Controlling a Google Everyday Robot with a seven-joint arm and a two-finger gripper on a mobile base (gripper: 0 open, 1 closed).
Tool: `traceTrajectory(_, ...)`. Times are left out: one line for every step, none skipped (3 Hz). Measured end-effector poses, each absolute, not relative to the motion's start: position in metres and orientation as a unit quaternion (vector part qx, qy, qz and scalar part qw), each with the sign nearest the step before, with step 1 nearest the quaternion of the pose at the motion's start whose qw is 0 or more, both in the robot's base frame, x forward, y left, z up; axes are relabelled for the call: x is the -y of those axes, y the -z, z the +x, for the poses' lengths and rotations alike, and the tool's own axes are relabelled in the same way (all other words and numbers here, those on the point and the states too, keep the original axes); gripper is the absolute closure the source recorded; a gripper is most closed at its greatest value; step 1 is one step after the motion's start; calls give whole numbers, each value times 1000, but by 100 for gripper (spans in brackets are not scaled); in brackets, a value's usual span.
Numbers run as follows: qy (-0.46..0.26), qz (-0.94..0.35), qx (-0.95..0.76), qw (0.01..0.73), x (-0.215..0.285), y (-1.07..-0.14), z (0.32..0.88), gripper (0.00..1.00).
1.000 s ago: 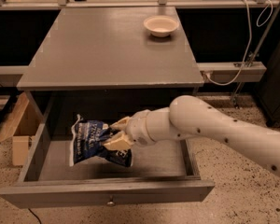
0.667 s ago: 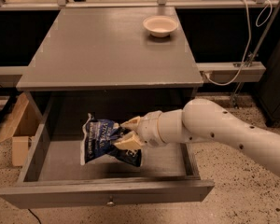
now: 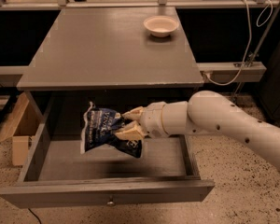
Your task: Pick blue chip bag from top drawer and place on counter
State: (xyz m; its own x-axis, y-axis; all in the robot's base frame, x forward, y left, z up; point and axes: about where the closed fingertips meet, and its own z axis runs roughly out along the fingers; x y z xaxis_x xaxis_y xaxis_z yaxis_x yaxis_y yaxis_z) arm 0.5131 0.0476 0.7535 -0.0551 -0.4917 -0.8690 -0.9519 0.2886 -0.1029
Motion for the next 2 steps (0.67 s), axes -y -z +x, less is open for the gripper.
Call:
traceTrajectory(-250,-529,-662,469,-38,-805,543,100)
traceTrajectory(-221,-518,-661,496,-28,-858,579,100)
